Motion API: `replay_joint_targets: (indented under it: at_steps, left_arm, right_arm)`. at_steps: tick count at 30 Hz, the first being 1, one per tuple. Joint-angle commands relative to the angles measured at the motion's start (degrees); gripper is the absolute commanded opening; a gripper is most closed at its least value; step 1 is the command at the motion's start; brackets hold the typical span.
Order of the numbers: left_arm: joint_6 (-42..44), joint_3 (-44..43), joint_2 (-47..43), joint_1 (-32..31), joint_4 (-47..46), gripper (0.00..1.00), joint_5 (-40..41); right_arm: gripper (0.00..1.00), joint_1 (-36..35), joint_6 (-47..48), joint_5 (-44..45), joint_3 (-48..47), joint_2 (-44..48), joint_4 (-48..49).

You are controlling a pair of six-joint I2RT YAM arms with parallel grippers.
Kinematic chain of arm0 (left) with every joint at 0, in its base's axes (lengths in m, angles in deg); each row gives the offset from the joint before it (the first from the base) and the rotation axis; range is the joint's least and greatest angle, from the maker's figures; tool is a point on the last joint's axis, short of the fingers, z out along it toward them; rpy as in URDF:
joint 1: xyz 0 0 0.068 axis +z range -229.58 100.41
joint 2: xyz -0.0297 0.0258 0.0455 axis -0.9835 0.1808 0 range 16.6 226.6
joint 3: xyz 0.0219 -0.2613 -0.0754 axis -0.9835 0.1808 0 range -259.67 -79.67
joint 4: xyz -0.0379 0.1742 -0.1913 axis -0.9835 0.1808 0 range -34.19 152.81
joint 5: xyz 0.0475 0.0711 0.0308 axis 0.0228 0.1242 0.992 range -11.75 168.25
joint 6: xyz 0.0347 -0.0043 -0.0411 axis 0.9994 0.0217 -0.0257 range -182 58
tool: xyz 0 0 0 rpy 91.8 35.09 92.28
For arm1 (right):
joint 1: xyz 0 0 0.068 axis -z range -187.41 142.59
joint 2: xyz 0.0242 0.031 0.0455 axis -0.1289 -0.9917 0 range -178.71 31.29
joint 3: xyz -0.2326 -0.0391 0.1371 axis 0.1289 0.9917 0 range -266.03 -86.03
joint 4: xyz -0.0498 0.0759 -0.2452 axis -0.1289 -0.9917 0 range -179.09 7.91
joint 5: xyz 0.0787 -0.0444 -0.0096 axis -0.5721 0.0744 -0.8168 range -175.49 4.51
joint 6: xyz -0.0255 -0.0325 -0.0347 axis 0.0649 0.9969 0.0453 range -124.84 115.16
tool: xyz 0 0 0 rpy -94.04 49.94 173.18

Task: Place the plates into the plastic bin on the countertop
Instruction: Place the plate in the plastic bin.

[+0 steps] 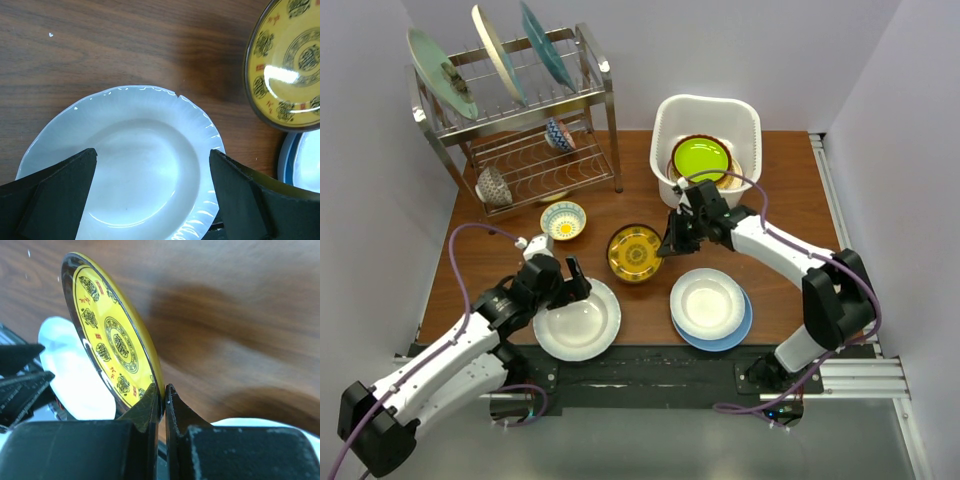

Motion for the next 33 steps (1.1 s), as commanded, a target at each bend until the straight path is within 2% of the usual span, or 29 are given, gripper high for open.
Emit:
replay_joint_targets:
  at_steps: [1, 14, 33]
  left_arm:
    - [0.89, 0.17, 0.98, -0.12, -3.24, 1.00, -0.91]
    - [1.68, -0.01, 5.64, -0.12, -4.12, 1.00, -1.79]
    - [2.21, -0.62, 5.37, -0.12, -3.15, 1.00, -0.56]
  right_arm:
    - [0.00, 2.73, 1.53, -2.61, -4.19, 2.92, 0.39]
    - [0.00, 8.36, -0.14, -6.39, -12.18, 2.21, 0.66]
    - [0.00, 21.37, -2.34, -10.96, -22.11, -2.70, 2.33]
